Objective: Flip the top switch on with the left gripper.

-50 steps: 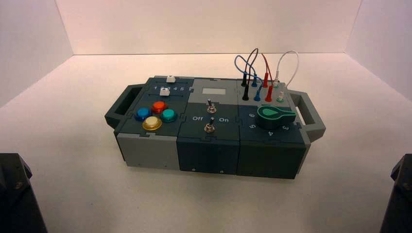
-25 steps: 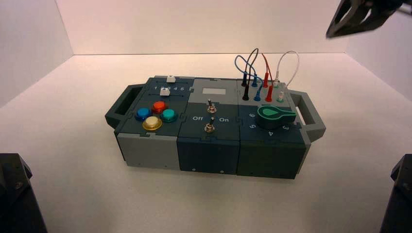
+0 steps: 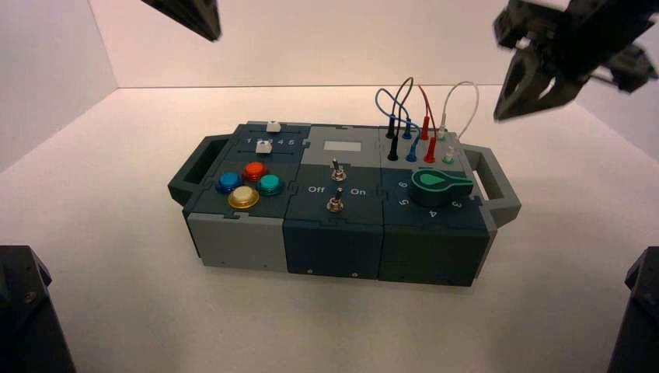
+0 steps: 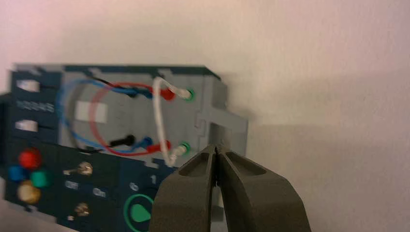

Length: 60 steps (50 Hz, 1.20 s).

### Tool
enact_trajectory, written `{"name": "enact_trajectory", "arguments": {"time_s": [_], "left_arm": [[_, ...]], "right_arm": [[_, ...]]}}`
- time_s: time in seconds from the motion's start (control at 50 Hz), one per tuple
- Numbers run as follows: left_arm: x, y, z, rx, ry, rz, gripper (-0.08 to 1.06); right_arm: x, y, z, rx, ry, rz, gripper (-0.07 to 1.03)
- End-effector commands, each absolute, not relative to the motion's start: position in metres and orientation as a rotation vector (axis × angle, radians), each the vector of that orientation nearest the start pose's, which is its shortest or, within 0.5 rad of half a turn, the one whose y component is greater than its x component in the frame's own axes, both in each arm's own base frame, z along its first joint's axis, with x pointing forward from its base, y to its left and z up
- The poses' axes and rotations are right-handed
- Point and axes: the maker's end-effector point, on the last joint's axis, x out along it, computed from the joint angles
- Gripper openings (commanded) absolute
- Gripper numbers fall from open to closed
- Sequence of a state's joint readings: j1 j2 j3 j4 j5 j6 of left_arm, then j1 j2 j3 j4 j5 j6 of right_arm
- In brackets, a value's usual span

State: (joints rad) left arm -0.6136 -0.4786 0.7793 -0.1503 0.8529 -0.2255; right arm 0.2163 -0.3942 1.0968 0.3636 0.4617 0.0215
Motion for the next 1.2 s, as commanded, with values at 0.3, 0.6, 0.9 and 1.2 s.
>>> {"name": "enact_trajectory", "arguments": {"time_s": [0.3,0.6,0.9,1.2], "left_arm": [[0.213,-0.213,0.162,0.009,1.336,-0.47,-0.03],[0.214,-0.232,0.154,0.04,1.399,-0.466,-0.03],[0.212,-0.256,0.146,0.066,1.473,-0.454,-0.03],[0.204,-0.282,0.124,0.127,1.543,-0.453,-0.03]], "right_arm": [[0.242,0.093,0.045,0.239,1.271,0.13,-0.02],[0.243,0.116,0.007,0.181,1.392,0.154,-0.02],[0.247,0.122,0.003,0.16,1.39,0.169,-0.03],[0.248,0.122,0.003,0.161,1.384,0.168,-0.02]]}}
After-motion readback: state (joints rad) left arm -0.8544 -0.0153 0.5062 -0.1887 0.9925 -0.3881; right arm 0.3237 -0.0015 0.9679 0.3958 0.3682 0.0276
